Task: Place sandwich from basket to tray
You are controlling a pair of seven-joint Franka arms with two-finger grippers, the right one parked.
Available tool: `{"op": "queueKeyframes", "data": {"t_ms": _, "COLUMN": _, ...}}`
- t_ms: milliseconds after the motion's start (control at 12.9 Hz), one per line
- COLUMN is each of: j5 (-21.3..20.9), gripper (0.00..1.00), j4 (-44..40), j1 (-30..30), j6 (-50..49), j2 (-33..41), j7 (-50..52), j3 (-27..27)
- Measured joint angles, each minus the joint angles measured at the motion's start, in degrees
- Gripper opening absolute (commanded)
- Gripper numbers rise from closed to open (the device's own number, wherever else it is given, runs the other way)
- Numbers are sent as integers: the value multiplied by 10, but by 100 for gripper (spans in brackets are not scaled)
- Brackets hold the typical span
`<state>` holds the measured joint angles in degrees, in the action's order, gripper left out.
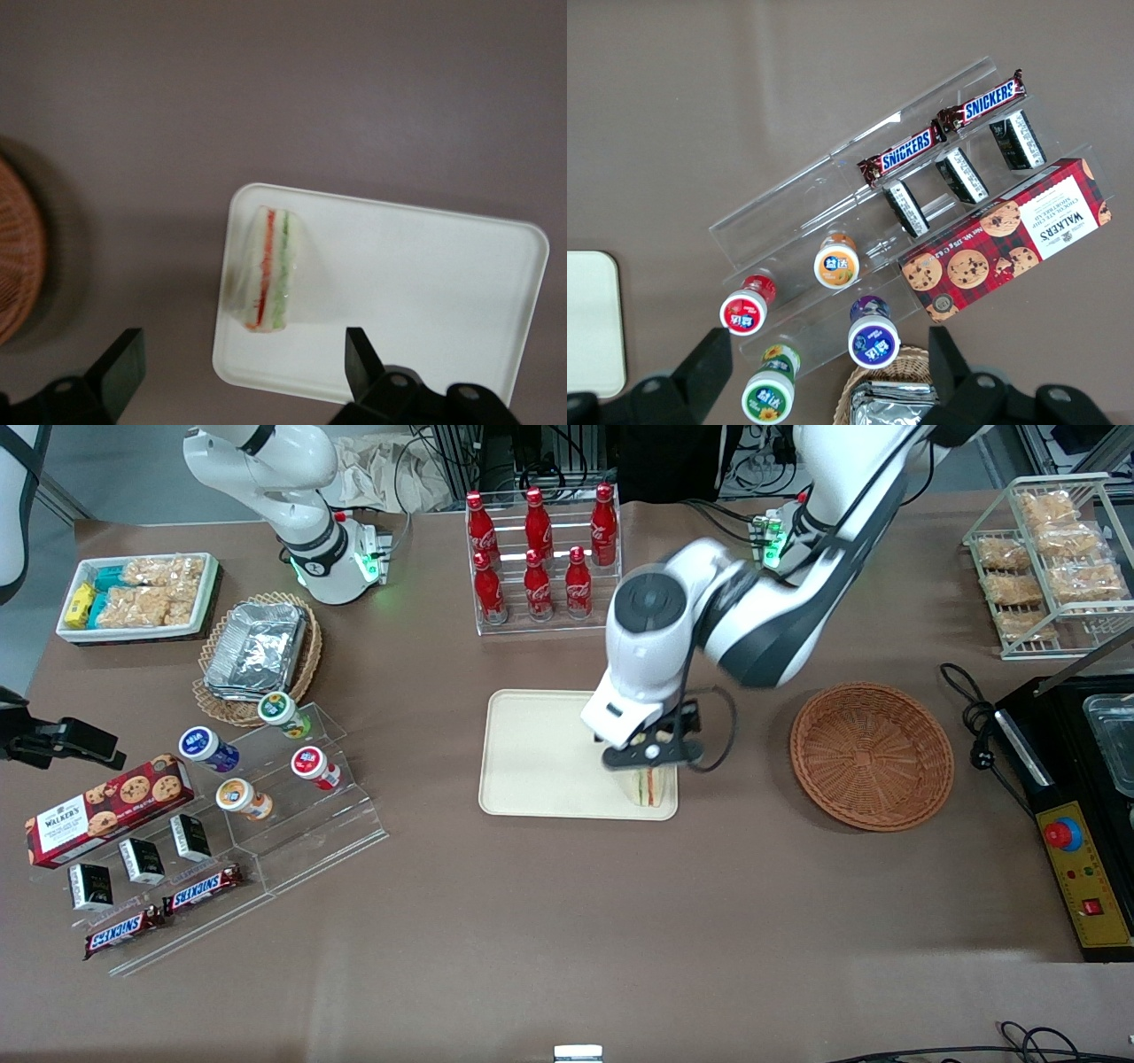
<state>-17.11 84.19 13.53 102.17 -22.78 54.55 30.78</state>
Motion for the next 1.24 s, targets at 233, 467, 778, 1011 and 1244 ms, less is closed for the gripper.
{"op": "queueKeyframes", "data": {"t_ms": 233, "j5": 26, "gripper": 100, "j4": -19, "j1": -57, "j6": -45, "j2": 75, "j7": 15, "j3": -10}}
{"op": "queueKeyframes", "data": {"t_ms": 467, "j5": 37, "gripper": 100, "j4": -19, "j1": -97, "j6": -80, "j2": 133, "j7": -16, "j3": -51}}
{"op": "queueKeyframes", "data": {"t_ms": 778, "j5": 83, "gripper": 100, "j4": -2, "j1": -79, "j6": -134, "j2": 190, "j7": -252, "j3": -185}}
{"op": "queueKeyframes", "data": {"t_ms": 1011, "j5": 131, "gripper": 100, "j4": 11, "j1": -80, "j6": -159, "j2": 222, "j7": -473, "j3": -300}}
{"op": "queueKeyframes", "data": {"t_ms": 1244, "j5": 156, "gripper": 100, "j4": 14, "j1": -85, "j6": -161, "j2": 225, "j7": -543, "j3": -328}}
